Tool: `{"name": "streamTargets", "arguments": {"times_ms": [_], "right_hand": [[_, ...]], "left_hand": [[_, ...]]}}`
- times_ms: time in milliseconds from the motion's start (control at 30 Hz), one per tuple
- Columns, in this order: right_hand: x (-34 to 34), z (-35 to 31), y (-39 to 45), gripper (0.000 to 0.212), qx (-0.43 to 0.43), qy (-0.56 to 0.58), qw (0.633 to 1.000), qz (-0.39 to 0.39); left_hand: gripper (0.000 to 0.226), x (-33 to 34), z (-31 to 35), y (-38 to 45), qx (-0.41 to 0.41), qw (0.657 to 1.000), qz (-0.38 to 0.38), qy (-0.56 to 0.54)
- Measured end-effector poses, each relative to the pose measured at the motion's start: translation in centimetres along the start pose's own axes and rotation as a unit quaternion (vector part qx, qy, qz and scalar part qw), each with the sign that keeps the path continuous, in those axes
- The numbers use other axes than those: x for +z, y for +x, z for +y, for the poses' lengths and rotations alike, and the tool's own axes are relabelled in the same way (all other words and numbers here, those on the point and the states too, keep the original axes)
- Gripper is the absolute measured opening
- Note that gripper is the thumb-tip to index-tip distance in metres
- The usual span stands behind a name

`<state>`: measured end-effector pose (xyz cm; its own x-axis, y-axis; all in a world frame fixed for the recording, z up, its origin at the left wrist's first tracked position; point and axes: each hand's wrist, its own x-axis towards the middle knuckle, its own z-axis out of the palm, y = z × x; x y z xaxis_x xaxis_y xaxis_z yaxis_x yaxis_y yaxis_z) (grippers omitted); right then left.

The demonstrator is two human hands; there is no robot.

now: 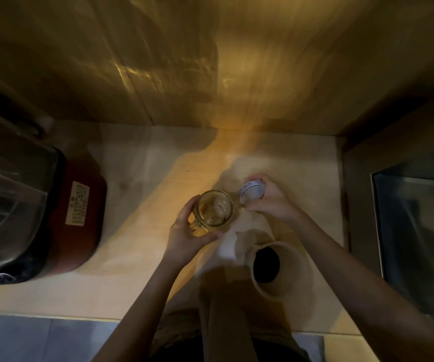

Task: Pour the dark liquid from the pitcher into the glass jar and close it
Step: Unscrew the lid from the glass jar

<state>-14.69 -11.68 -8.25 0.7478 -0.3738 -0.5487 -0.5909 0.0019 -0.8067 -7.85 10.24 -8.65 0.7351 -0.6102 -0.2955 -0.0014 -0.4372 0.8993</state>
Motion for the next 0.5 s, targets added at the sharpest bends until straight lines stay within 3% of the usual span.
{"name": "streamTargets", "arguments": {"times_ms": [167,333,500], "right_hand": [[0.7,1.5,1.2,0.086,-0.062,-0.130,0.988,0.052],[0.8,2.1,1.3,0.088,-0.115,-0.330,0.936,0.047],[0.9,2.2,1.1,0.082,-0.121,-0.377,0.917,0.046]], "left_hand": [[0.093,0.0,0.3,-0.1,-0.010,1.000,0.001,-0.010],[0.092,-0.1,0.5,-0.1,-0.014,1.000,-0.006,-0.004],[0.094,-0.1,0.6,-0.2,-0.010,1.000,-0.011,-0.010]]}}
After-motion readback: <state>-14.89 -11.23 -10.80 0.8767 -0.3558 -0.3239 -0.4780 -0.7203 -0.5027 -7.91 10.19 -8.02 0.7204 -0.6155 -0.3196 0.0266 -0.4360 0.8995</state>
